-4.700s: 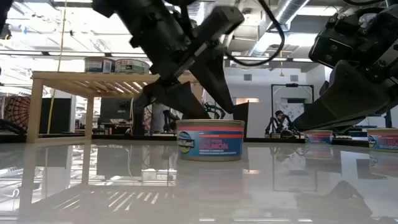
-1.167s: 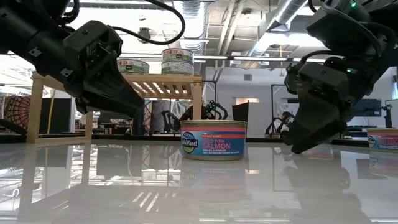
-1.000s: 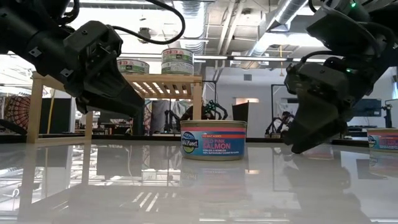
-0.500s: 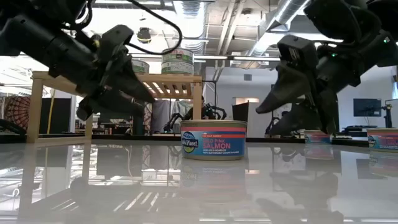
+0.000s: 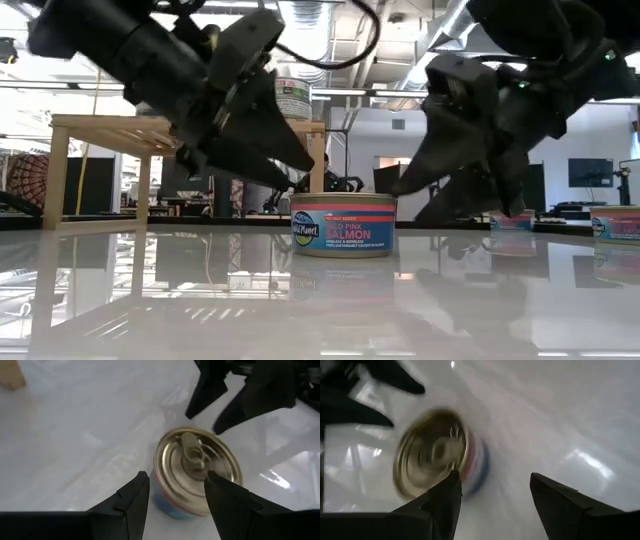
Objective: Stack canned seafood by type on shelf
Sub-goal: Stack the blue tuna can on top of the bottom blue tuna can on the shelf
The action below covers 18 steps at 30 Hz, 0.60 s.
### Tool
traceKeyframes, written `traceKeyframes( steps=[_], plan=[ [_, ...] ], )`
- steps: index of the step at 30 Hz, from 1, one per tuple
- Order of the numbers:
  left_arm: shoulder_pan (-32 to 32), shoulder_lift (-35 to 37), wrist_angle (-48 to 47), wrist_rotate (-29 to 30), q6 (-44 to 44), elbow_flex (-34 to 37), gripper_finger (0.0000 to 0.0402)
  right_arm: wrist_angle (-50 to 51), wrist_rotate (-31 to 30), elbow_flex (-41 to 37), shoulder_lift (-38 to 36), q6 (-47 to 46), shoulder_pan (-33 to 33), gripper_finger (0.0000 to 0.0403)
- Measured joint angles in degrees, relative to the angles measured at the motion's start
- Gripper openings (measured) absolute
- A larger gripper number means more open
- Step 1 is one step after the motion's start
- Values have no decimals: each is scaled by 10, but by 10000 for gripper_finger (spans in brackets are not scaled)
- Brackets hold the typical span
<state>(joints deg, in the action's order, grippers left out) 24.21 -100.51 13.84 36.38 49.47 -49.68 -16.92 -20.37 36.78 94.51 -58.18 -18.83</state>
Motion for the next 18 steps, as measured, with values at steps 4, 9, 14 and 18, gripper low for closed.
traceKeyframes(
  steps=[4,9,14,18],
  plan=[
    [-1,0,-60,10,21,-25,183,5,-10,11,4,12,8,260],
    [0,0,-67,9,57,-28,183,-13,-5,11,6,12,13,260],
    [-1,0,-99,-6,151,-27,183,-32,8,21,34,-7,7,260],
    [0,-11,-106,-13,184,-27,183,-7,11,58,51,12,-1,260]
  ],
)
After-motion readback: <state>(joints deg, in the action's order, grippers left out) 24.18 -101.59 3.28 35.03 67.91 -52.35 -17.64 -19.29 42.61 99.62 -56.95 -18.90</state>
